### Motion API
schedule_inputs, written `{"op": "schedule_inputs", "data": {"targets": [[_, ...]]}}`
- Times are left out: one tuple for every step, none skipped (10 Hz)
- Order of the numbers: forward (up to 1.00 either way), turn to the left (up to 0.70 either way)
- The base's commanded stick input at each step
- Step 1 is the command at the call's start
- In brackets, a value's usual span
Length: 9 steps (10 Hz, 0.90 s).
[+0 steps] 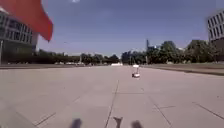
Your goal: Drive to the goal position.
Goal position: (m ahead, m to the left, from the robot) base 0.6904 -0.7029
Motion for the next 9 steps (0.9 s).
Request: {"op": "schedule_inputs", "data": {"targets": [[1.0,0.0],[1.0,0.0],[1.0,0.0],[1.0,0.0],[1.0,0.0],[1.0,0.0],[1.0,-0.07],[1.0,-0.4],[1.0,-0.4]]}}
